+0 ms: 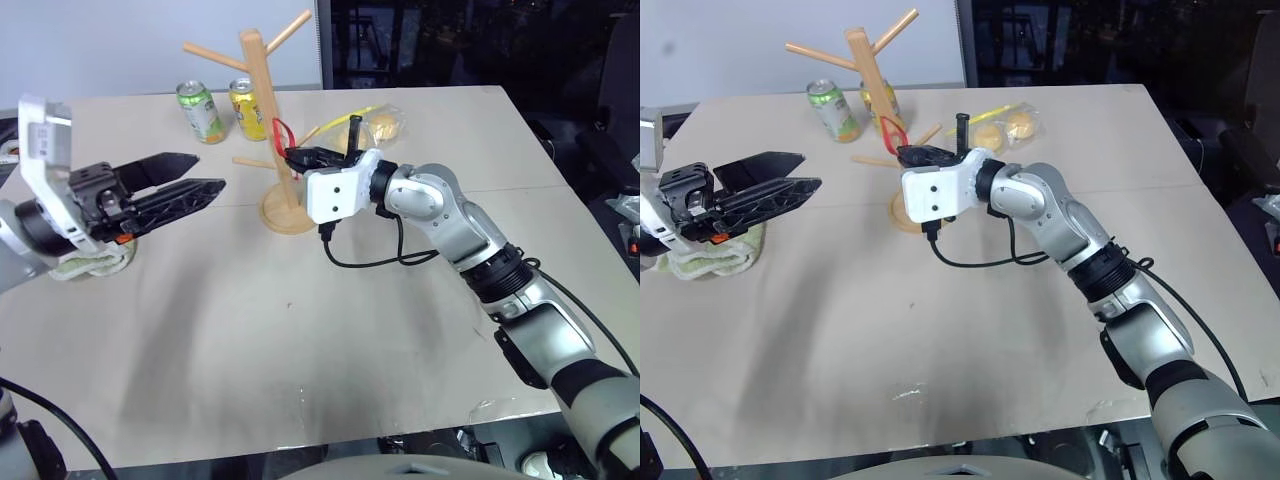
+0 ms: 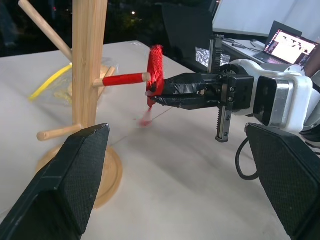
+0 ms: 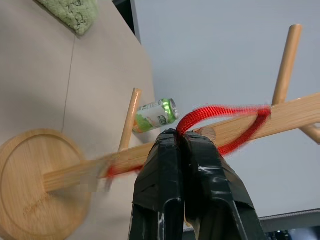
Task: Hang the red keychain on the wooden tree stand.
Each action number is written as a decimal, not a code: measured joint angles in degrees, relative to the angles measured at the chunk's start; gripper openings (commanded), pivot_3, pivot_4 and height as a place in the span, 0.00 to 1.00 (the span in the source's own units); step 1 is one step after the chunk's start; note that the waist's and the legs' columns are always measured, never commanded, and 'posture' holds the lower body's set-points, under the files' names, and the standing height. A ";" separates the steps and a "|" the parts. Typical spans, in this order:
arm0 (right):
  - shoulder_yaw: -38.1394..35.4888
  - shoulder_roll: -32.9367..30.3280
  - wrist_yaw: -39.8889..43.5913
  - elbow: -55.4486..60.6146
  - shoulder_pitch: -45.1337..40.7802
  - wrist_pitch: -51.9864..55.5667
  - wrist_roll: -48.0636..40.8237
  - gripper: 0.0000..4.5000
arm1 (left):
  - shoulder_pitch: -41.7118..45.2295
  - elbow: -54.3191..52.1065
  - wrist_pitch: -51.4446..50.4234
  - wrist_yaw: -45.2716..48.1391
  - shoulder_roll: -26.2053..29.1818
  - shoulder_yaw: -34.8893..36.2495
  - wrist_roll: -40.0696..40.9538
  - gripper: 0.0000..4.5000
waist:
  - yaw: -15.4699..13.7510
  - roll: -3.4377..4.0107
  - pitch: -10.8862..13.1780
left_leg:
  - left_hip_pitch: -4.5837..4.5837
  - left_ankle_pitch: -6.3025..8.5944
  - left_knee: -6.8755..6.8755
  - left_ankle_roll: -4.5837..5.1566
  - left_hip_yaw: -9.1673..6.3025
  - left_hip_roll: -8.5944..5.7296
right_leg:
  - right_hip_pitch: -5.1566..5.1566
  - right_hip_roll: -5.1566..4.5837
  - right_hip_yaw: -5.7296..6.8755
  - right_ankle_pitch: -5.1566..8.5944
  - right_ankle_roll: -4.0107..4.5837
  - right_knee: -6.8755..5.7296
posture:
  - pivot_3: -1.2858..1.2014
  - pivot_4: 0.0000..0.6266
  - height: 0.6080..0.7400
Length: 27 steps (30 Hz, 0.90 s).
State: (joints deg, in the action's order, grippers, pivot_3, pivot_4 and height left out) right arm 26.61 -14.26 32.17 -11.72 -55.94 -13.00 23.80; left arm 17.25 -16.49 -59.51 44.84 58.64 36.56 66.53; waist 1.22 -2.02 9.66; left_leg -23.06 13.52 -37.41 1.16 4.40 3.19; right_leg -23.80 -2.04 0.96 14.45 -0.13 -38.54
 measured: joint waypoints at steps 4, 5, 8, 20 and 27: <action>0.00 0.19 -0.06 -0.17 -0.05 -0.34 0.45 0.00 | 0.01 0.02 0.30 0.01 0.00 -0.49 -0.01 1.00 | 0.00 0.00 0.00 | 0.00 0.00 0.00 0.00 0.00 0.00 | 0.00 0.00 0.00 0.00 0.00 0.00 | 0.52 0.24 1.00; 0.02 0.34 0.00 -0.60 -0.25 -0.34 0.58 0.00 | 0.05 0.03 0.34 0.01 0.00 -0.69 -0.01 1.00 | 0.00 0.00 0.00 | 0.00 0.00 0.00 0.00 0.01 0.00 | 0.00 0.00 0.00 0.00 0.00 0.00 | 0.52 0.24 1.00; 0.36 0.60 0.64 -2.87 -1.63 0.13 1.47 0.00 | 0.21 0.06 0.58 0.00 0.00 -1.11 -0.02 1.00 | 0.02 0.00 0.00 | 0.00 0.00 0.00 0.00 0.01 0.00 | 0.00 0.00 0.00 0.00 0.00 0.00 | 0.52 0.24 1.00; 0.26 2.27 4.07 -6.73 -3.63 3.10 0.50 0.19 | 0.65 0.06 1.15 -0.19 -0.01 -1.40 0.00 1.00 | 0.44 0.00 0.00 | -0.01 0.00 0.02 0.00 -0.01 0.00 | 0.00 0.00 0.00 0.00 0.00 0.01 | 0.52 0.24 1.00; -2.01 -2.18 10.60 1.81 1.64 8.28 -4.70 0.90 | 2.24 1.05 1.26 -0.11 0.05 -3.28 -0.27 1.00 | 0.43 0.00 0.00 | -0.03 0.00 0.02 0.01 -0.03 -0.02 | 0.01 -0.02 0.02 0.00 0.00 0.02 | 0.52 0.24 1.00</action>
State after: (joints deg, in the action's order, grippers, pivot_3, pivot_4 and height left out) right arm 24.59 -16.44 42.77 -9.91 -54.30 -4.73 19.10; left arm 19.49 -15.45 -58.24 44.73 58.69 33.28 66.26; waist 1.65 -2.02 9.67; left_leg -23.09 13.52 -37.39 1.16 4.36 3.17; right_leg -23.79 -2.06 0.98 14.45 -0.13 -38.52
